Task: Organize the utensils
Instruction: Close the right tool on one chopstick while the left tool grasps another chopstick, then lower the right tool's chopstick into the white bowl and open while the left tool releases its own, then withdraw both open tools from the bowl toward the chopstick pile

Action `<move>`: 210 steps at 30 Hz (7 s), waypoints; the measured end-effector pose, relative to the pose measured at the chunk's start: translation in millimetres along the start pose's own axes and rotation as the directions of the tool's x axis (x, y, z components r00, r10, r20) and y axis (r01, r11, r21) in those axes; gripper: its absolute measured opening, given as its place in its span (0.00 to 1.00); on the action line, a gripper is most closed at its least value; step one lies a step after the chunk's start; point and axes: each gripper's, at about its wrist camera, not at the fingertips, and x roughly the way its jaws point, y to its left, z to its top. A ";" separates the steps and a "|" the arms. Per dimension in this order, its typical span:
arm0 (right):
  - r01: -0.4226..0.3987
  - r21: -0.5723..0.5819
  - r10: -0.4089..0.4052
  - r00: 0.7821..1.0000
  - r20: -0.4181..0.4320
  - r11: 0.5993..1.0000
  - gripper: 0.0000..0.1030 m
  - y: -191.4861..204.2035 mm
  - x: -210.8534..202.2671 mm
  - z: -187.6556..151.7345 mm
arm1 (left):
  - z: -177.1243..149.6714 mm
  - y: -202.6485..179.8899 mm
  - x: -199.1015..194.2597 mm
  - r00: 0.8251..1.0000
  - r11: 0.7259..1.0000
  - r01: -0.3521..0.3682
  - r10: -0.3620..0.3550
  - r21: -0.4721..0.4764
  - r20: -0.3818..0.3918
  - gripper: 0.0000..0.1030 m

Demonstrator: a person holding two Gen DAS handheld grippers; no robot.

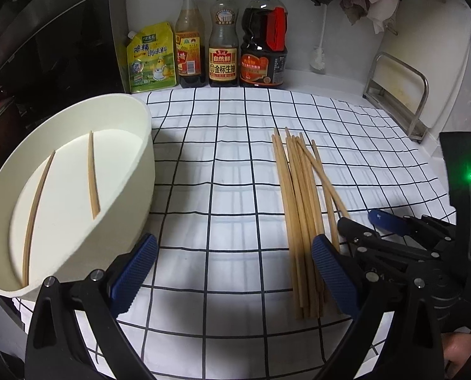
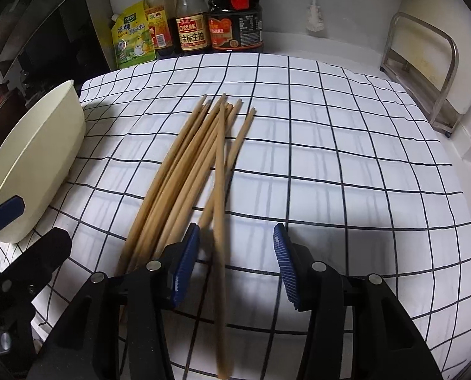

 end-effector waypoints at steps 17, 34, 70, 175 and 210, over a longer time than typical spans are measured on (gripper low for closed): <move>-0.019 0.076 0.017 1.000 0.022 0.997 0.45 -39.1 -3.2 -2.8 | 4.5 -9.7 41.6 0.994 0.998 -0.053 0.051 -0.022 -0.095 0.93; -0.040 0.096 0.037 0.999 0.028 0.995 0.45 -44.7 -4.4 -3.7 | 6.8 -12.3 55.5 0.989 0.995 -0.095 0.091 -0.025 -0.119 0.93; 0.068 -0.052 -0.065 0.997 0.046 0.996 0.12 -22.6 -1.1 -7.0 | 12.2 -12.6 64.3 0.988 0.998 -0.061 0.056 -0.030 -0.147 0.51; -0.332 -0.221 0.347 0.938 0.028 0.917 0.12 232.2 -34.5 62.4 | 14.9 236.5 -56.9 0.991 0.933 -0.121 0.131 -0.339 0.007 0.60; -0.183 0.050 0.172 0.970 0.171 0.982 0.25 36.6 -88.0 15.3 | 25.0 101.1 -74.3 0.998 0.987 0.015 -0.004 -0.161 0.068 0.66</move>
